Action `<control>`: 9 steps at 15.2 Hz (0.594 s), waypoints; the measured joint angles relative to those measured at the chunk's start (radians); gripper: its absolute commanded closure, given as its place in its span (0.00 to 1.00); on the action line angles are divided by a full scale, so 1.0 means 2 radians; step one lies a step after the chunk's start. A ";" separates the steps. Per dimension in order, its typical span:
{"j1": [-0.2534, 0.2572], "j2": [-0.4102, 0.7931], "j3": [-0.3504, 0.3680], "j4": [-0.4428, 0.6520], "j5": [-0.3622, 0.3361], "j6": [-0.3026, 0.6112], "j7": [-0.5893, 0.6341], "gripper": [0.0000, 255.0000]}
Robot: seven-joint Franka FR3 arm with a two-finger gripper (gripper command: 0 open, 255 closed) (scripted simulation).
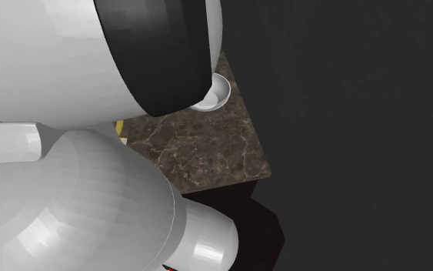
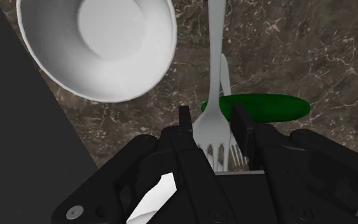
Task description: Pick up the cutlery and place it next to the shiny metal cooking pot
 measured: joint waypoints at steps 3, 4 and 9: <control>0.000 0.003 0.000 -0.017 -0.001 0.020 -0.001 1.00; 0.000 0.003 0.000 -0.024 -0.001 0.026 -0.001 1.00; 0.001 0.006 0.002 -0.055 -0.001 0.060 0.000 1.00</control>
